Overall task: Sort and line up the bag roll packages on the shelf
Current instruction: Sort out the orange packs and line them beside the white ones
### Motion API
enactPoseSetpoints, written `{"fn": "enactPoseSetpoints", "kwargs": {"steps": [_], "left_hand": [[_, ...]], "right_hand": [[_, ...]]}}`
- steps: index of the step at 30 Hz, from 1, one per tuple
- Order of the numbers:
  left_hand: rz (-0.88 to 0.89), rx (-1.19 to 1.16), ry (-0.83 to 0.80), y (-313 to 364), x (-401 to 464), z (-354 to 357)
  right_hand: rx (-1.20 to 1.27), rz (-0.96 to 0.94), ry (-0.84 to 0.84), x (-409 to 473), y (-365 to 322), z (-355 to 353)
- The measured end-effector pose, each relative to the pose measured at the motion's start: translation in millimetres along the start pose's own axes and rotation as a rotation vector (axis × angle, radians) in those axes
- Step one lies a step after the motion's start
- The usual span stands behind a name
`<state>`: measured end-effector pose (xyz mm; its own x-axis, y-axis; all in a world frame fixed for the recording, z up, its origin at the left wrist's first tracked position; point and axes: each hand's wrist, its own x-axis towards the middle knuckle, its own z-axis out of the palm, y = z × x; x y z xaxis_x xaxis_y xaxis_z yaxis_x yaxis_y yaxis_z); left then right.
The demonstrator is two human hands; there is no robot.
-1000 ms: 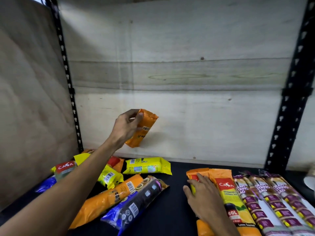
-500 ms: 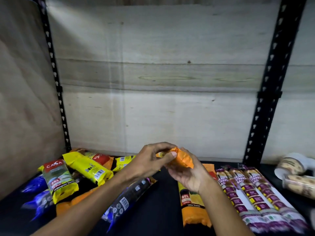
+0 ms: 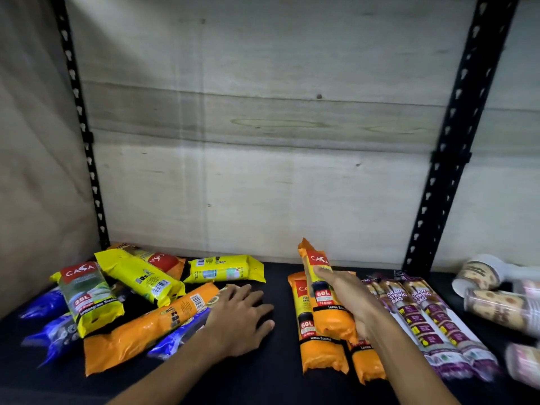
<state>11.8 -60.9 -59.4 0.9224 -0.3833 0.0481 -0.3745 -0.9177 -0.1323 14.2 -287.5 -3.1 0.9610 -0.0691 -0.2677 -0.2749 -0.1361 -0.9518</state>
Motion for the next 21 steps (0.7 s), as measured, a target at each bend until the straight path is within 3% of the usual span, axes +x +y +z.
{"fn": "enactPoseSetpoints", "kwargs": {"steps": [10, 21], "left_hand": [[0.005, 0.101, 0.058, 2, -3, 10], [-0.004, 0.085, 0.069, 2, -3, 11]], "right_hand": [[-0.584, -0.174, 0.287, -2, 28, -8], [-0.952, -0.181, 0.364, -14, 43, 6]]}}
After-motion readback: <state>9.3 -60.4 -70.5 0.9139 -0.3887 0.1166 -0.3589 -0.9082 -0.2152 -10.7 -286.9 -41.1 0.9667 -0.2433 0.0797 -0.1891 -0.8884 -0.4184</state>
